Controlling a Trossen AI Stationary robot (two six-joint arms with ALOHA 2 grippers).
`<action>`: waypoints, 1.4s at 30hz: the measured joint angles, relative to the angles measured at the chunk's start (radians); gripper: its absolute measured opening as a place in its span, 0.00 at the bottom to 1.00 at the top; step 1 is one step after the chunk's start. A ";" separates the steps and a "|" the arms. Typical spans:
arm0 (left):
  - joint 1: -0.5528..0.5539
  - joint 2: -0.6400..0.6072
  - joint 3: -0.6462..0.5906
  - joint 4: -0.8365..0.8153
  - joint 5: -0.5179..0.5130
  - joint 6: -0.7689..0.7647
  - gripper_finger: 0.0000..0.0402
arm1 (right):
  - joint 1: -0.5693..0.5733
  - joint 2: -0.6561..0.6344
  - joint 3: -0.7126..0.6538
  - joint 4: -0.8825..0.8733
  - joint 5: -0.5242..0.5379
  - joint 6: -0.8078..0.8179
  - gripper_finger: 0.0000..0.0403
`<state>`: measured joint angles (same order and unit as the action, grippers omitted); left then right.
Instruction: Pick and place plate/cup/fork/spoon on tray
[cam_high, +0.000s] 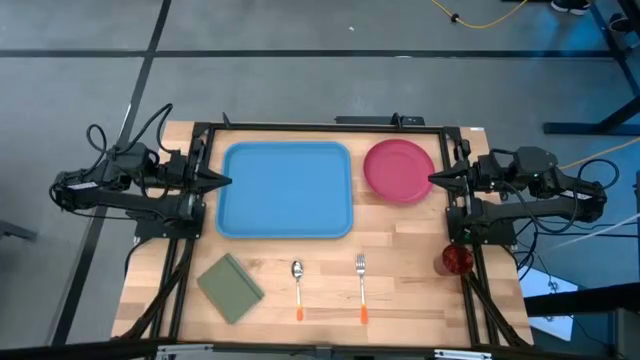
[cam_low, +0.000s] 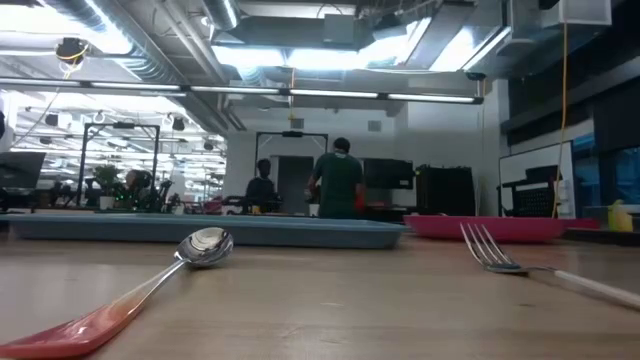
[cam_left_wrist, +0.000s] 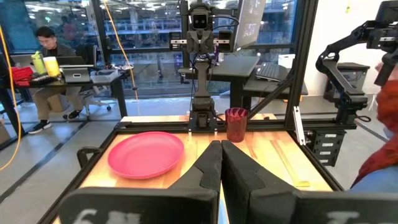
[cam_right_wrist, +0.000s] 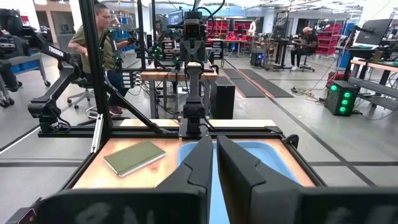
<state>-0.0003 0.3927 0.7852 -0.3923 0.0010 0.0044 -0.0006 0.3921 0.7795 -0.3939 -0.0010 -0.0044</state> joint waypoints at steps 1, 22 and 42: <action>0.000 0.000 0.000 0.000 0.000 0.000 0.00 | 0.000 0.000 0.000 0.000 0.000 0.000 0.07; 0.000 -0.001 0.000 0.121 0.000 0.025 0.00 | 0.000 0.006 -0.001 0.216 0.098 0.116 0.07; 0.000 0.008 0.000 0.271 -0.021 0.001 0.00 | 0.000 0.046 0.000 0.458 -0.085 0.101 0.07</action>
<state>-0.0006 0.4012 0.7853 -0.1214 -0.0204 0.0051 -0.0006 0.4381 0.7792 0.0639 -0.0864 0.0970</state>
